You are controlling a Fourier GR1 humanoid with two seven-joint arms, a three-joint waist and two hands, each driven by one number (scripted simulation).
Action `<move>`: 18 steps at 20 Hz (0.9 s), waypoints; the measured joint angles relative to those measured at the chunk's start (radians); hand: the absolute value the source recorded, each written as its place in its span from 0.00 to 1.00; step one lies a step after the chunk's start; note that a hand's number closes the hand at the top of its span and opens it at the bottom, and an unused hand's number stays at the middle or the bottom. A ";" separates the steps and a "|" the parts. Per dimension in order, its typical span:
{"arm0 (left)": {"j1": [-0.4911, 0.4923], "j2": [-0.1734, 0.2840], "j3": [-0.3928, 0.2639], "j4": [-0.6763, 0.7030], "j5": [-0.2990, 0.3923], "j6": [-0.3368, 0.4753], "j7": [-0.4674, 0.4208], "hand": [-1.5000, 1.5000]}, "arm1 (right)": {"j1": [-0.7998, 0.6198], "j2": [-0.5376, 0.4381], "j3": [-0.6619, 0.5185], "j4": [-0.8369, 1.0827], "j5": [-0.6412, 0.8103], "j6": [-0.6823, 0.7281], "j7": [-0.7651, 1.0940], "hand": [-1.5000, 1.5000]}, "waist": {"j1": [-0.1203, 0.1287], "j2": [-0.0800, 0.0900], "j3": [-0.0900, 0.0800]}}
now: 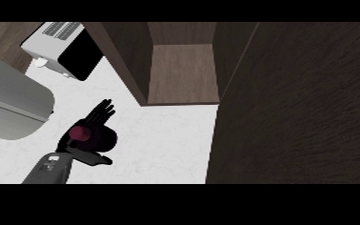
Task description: Pick up the wine, place it into the cabinet and close the cabinet
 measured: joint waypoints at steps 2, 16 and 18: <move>-0.006 -0.005 -0.002 0.006 0.002 0.009 -0.015 0.00 | 0.011 -0.008 -0.010 -0.003 -0.003 0.011 -0.001 0.00 | -0.002 0.000 0.000; -0.057 -0.054 -0.004 0.059 0.045 0.005 -0.015 1.00 | 0.009 0.001 0.001 0.000 0.000 0.013 0.010 0.00 | 0.002 -0.001 0.001; -0.063 -0.060 -0.005 0.059 0.055 -0.011 0.004 1.00 | 0.008 0.006 0.004 0.002 0.001 0.010 0.008 0.00 | 0.005 -0.001 0.001</move>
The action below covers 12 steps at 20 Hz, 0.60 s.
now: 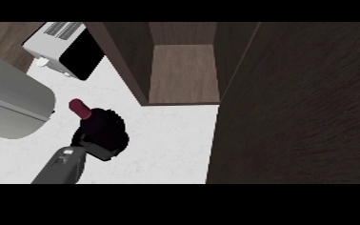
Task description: Pick up the wine, place it into the cabinet and close the cabinet
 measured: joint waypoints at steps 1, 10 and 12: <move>-0.003 -0.010 -0.002 -0.001 0.003 -0.004 0.010 1.00 | -0.001 0.001 -0.009 0.000 -0.001 -0.001 0.000 0.00 | 0.001 0.000 0.000; 0.033 -0.067 0.174 -0.003 0.192 0.141 0.002 1.00 | 0.024 -0.004 -0.017 0.000 -0.002 0.010 -0.011 0.00 | 0.017 -0.005 0.001; 0.053 -0.080 0.214 -0.023 0.236 0.174 -0.014 1.00 | 0.036 -0.007 -0.018 -0.001 -0.001 0.014 -0.017 0.00 | 0.021 -0.007 0.002</move>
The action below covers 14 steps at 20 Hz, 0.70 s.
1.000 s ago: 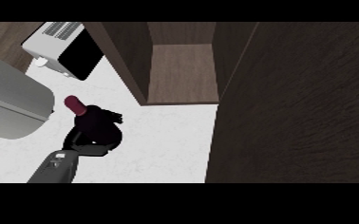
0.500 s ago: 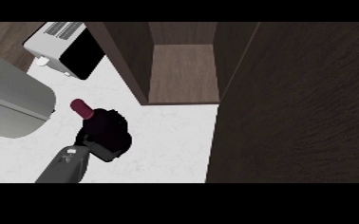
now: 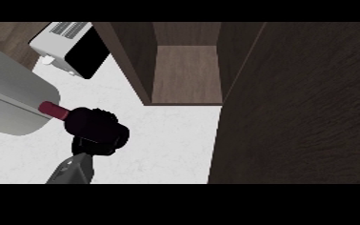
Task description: Pick up the wine, place it into the cabinet and close the cabinet
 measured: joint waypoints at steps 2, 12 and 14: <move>0.013 -0.022 0.023 -0.030 0.035 0.022 -0.001 1.00 | -0.015 -0.002 -0.004 0.001 0.000 -0.003 0.013 0.00 | 0.003 -0.001 0.000; 0.186 -0.124 -0.099 -0.420 0.109 0.085 0.147 1.00 | -0.012 -0.005 -0.039 0.012 -0.022 0.012 0.003 0.00 | 0.007 -0.003 0.001; 0.227 -0.133 -0.171 -0.512 0.137 0.121 0.185 1.00 | -0.020 -0.010 -0.052 0.013 -0.031 0.015 0.014 0.00 | 0.007 -0.003 0.001</move>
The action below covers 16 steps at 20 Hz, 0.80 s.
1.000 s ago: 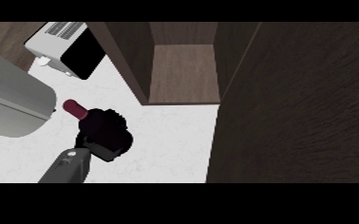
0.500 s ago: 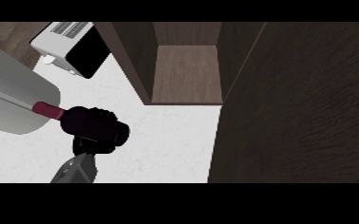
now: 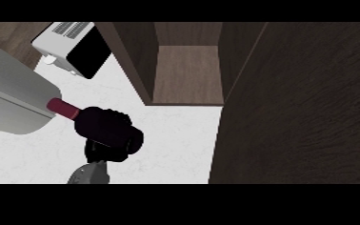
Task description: Pick up the wine, place it into the cabinet and close the cabinet
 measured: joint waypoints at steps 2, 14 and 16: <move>0.021 -0.006 -0.064 -0.079 0.036 0.048 0.046 1.00 | 0.002 0.001 -0.005 0.000 -0.002 0.002 0.000 0.00 | -0.002 0.001 0.000; 0.086 -0.015 -0.399 -0.347 0.206 0.391 0.145 1.00 | 0.002 0.009 -0.005 0.006 -0.011 0.009 -0.015 0.00 | -0.009 0.004 -0.001; 0.069 -0.015 -0.436 -0.350 0.246 0.450 0.145 1.00 | 0.015 0.009 -0.003 0.005 -0.011 0.015 -0.024 0.00 | -0.011 0.004 -0.001</move>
